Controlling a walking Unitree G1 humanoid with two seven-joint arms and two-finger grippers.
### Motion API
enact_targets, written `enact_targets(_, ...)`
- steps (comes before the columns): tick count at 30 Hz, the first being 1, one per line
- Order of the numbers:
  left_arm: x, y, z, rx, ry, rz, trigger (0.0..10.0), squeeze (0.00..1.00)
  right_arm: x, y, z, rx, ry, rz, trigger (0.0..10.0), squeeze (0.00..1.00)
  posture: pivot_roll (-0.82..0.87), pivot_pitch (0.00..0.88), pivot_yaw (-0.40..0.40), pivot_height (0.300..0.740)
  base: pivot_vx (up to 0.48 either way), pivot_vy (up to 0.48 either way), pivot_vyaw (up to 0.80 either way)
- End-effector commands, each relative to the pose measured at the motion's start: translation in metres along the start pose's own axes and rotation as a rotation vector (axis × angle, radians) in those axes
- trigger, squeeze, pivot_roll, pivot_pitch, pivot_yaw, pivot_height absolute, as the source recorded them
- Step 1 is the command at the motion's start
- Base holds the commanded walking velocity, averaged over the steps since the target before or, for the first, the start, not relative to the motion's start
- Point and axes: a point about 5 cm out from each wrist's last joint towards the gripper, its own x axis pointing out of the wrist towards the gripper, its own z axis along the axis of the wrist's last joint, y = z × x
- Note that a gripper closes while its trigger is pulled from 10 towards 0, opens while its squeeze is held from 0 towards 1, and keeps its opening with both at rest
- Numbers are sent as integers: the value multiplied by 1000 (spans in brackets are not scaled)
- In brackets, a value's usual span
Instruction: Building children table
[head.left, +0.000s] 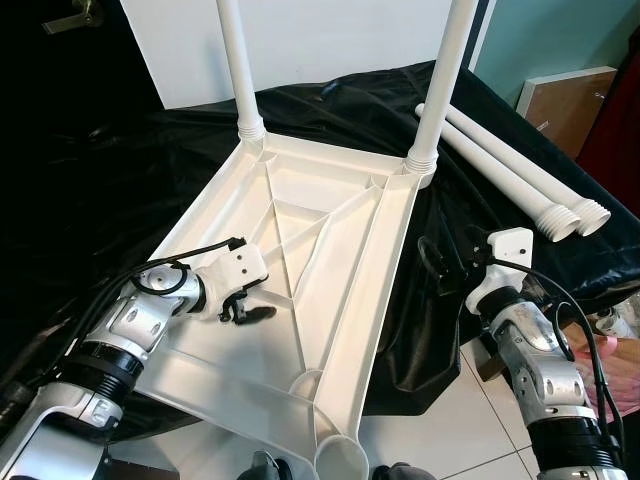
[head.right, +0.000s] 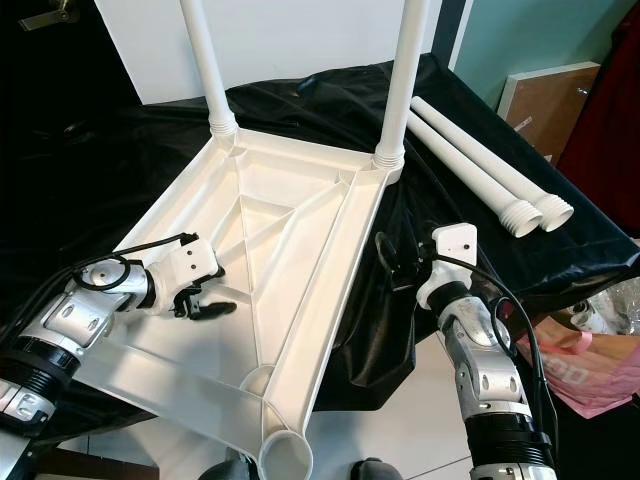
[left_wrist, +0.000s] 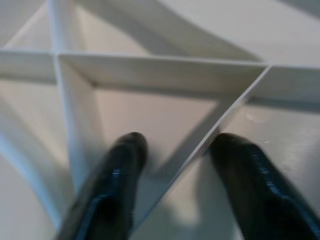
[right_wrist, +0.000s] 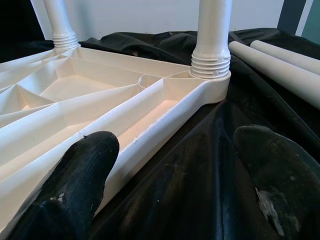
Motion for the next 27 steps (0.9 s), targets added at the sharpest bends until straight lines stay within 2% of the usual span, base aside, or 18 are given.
enact_targets(1, 8, -9, -9, -36, 33, -35, 0, 0, -3, 0, -1, 9, 9, -7, 10000, 0, -85, 138, 48, 740, 0, 0, 0)
enact_targets(7, 10, -10, -8, -44, 23, -23, 0, 0, -4, 1, -1, 12, 10, -7, 10000, 0, -85, 138, 50, 740, 0, 0, 0)
enact_targets(14, 11, -3, -1, -112, -11, 131, 0, 0, -5, 0, -2, 18, 9, -21, 10000, 0, -84, 132, 55, 740, 0, 0, 0)
enact_targets(18, 11, 0, 2, -134, -24, 184, 0, 0, -5, 1, -3, 19, 10, -20, 10000, 0, -82, 132, 52, 740, 0, 0, 0)
enact_targets(20, 13, 3, 6, -165, -33, 262, 0, 0, -4, 2, -3, 21, 10, -18, 10000, 0, -82, 129, 51, 740, 0, 0, 0)
enact_targets(21, 13, 3, 6, -165, -33, 262, 0, 0, -4, 2, -3, 21, 10, -18, 10000, 0, -82, 129, 51, 740, 0, 0, 0)
enact_targets(23, 12, 10, 8, -219, -48, 366, 0, 0, -3, 3, -3, 22, 10, -17, 10000, 0, -78, 124, 47, 740, 0, 0, 0)
enact_targets(26, 12, 12, 9, -231, -55, 391, 0, 0, -2, 3, -3, 23, 9, -17, 10000, 0, -78, 120, 45, 740, 0, 0, 0)
enact_targets(27, 12, 16, 9, -241, -59, 432, 3176, 0, -1, 4, -3, 26, 8, -15, 10000, 0, -75, 117, 43, 740, 0, 0, 0)
